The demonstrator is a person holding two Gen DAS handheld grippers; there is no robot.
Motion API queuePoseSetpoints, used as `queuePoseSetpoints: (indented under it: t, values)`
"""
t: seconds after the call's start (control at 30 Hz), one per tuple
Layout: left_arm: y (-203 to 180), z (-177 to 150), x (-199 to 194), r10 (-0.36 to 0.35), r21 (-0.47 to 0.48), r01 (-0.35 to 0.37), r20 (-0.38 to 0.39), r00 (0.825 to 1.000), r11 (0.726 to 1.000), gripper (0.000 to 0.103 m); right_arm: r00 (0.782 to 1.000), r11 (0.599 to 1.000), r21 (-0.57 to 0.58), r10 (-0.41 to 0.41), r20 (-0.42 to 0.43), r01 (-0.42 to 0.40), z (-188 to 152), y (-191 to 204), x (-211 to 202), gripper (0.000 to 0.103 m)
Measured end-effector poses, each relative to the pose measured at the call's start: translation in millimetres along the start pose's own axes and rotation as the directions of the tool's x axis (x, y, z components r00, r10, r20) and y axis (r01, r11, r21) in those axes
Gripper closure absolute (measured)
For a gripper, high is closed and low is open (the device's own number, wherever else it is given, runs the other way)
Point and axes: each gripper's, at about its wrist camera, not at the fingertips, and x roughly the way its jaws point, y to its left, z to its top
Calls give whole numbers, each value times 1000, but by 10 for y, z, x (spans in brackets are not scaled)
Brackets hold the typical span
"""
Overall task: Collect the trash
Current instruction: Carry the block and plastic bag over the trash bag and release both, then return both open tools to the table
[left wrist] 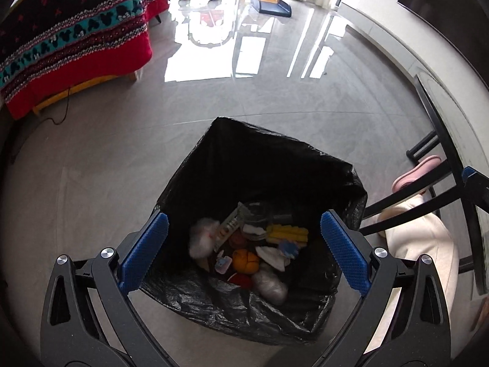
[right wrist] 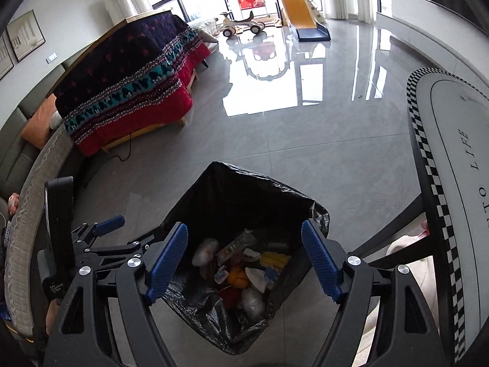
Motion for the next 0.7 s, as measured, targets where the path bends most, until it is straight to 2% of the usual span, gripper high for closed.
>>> queuePoseSetpoints:
  t: [0.27, 0.5, 0.7]
  values:
    - [-206, 66, 17, -40, 24, 40, -3, 999, 999, 6, 999, 1000, 14, -18, 45, 18, 7, -186, -173, 20]
    - [-618, 177, 8, -67, 102, 67, -5, 998, 992, 6, 995, 998, 39, -49, 91, 46, -19, -435, -399, 19]
    - [-1146, 338, -48, -138, 182, 134, 11, 990, 974, 6, 981, 983, 142, -135, 141, 115, -49, -967, -705, 15]
